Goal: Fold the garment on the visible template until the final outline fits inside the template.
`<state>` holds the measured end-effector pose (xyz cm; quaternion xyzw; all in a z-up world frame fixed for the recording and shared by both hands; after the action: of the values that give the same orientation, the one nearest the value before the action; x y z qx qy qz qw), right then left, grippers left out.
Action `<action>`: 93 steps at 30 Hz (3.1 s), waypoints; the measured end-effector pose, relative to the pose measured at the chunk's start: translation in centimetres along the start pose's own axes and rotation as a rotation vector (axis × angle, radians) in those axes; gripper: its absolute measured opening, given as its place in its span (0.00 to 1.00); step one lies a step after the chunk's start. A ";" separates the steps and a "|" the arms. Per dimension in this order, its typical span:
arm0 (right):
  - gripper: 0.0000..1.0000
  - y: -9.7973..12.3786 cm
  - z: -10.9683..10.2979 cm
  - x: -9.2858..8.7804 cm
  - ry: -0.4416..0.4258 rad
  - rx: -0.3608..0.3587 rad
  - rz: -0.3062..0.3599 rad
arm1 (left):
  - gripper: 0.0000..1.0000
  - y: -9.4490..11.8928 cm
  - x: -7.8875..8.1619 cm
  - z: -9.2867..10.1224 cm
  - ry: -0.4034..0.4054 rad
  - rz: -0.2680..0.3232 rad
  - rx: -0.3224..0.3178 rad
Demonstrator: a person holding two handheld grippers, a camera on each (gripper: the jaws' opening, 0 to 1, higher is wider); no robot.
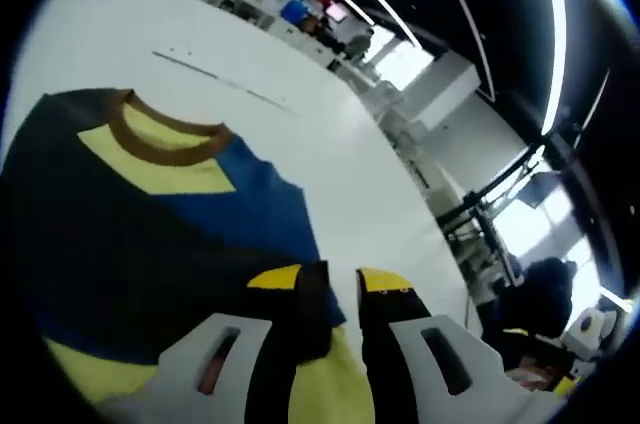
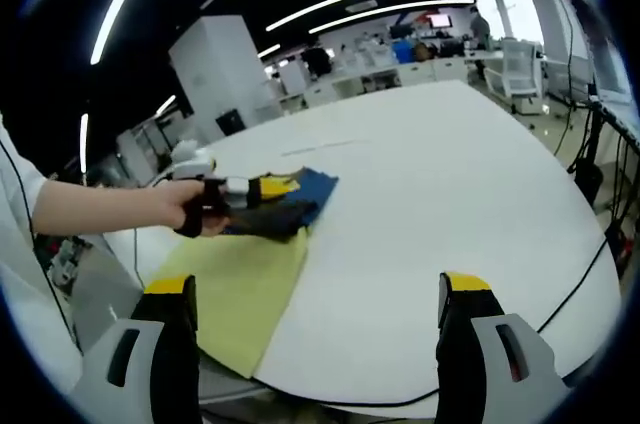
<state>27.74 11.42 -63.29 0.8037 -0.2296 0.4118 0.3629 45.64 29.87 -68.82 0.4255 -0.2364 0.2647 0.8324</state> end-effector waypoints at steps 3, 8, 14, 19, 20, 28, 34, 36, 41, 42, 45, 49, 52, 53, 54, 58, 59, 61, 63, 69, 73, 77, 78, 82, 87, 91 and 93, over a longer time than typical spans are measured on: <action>1.00 -0.4 -0.9 -0.2 0.005 0.011 -0.008 | 0.23 1.0 0.0 -0.5 -0.019 0.002 0.000; 1.00 -1.3 -2.6 -0.3 0.015 0.035 -0.011 | 0.28 3.3 0.0 -1.7 -0.060 0.005 -0.007; 1.00 -2.1 -4.2 -0.3 0.026 0.057 -0.009 | 0.35 5.8 0.0 -3.5 -0.089 0.006 0.002; 1.00 -2.6 -5.3 -0.4 0.030 0.069 -0.005 | 0.41 7.8 -0.1 -4.8 -0.096 0.011 0.004; 1.00 -2.8 -5.6 -0.5 0.032 0.073 -0.004 | 0.42 8.4 -0.1 -5.1 -0.094 0.017 0.007; 1.00 -3.4 -6.8 -1.3 0.016 0.085 -0.003 | 0.50 11.7 -0.2 -7.3 -0.144 0.027 0.022; 1.00 -3.9 -7.3 -1.2 0.021 0.091 -0.003 | 0.57 14.0 -0.2 -9.0 -0.165 0.035 0.034; 1.00 -4.2 -7.5 -1.0 0.023 0.095 0.000 | 0.60 14.8 -0.1 -9.3 -0.170 0.040 0.036; 1.00 -4.7 -8.2 -0.7 0.030 0.103 0.005 | 0.66 17.1 0.0 -10.6 -0.176 0.059 0.043; 1.00 -4.9 -8.4 -0.7 0.032 0.106 0.005 | 0.67 17.5 0.0 -10.8 -0.176 0.063 0.044; 1.00 -5.1 -8.8 -0.6 0.042 0.111 -0.001 | 0.69 18.5 -0.1 -11.4 -0.182 0.068 0.051; 1.00 -5.3 -9.2 -0.4 0.052 0.114 -0.002 | 0.74 19.7 0.5 -12.4 -0.186 0.075 0.042; 1.00 -5.3 -9.4 -0.4 0.057 0.113 -0.004 | 0.77 20.9 0.6 -12.6 -0.198 0.089 0.037; 1.00 -5.3 -9.4 -0.4 0.058 0.113 -0.005 | 0.77 21.1 0.6 -12.7 -0.199 0.090 0.036; 1.00 -5.3 -9.5 -0.5 0.058 0.112 -0.008 | 0.78 21.6 0.6 -13.0 -0.205 0.094 0.036; 1.00 -5.4 -9.6 -0.7 0.056 0.108 -0.013 | 0.82 23.1 0.2 -13.1 -0.221 0.097 0.028; 1.00 -5.4 -9.7 -0.8 0.056 0.108 -0.014 | 0.84 23.5 0.0 -13.2 -0.220 0.099 0.025; 1.00 -5.5 -9.8 -0.9 0.056 0.107 -0.015 | 0.86 24.3 -0.1 -13.4 -0.213 0.102 0.025; 1.00 -5.5 -9.9 -1.0 0.055 0.107 -0.015 | 0.88 24.9 -0.3 -13.7 -0.217 0.108 0.030; 1.00 -5.7 -10.1 -1.2 0.061 0.104 -0.022 | 0.93 26.8 -0.4 -14.1 -0.226 0.118 0.033; 1.00 -5.6 -10.0 -1.3 0.059 0.098 -0.025 | 0.98 28.3 -0.7 -14.6 -0.243 0.116 0.038; 1.00 -5.4 -9.8 -1.4 0.055 0.087 -0.027 | 0.99 30.0 -1.0 -15.7 -0.245 0.116 0.048; 1.00 -5.3 -9.7 -1.5 0.052 0.083 -0.028 | 0.99 30.4 -1.0 -15.9 -0.244 0.117 0.051; 1.00 -5.1 -9.5 -1.7 0.045 0.074 -0.035 | 0.99 32.1 -1.1 -17.0 -0.250 0.131 0.084; 1.00 -4.8 -9.3 -2.0 0.038 0.069 -0.049 | 0.99 33.6 -2.0 -18.0 -0.249 0.122 0.121; 1.00 -4.6 -9.1 -2.3 0.033 0.065 -0.059 | 0.99 34.4 -2.6 -18.6 -0.231 0.109 0.132; 1.00 -4.5 -8.9 -2.3 0.031 0.064 -0.061 | 0.99 34.7 -2.6 -18.7 -0.223 0.112 0.136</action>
<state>25.06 21.35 -63.45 0.8150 -0.1860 0.4201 0.3530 24.55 62.11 -60.04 0.4938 -0.3325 0.2773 0.7541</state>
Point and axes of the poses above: the point that each gripper's makers call its tool centre point, and the gripper's own axes: y roughly backward along the fingers, z roughly to its right, x roughly out of its top, the point moved 3 cm from there along y, roughly backward along the fingers, and after that the axes turned 12 degrees about x, right-handed, at the moved point
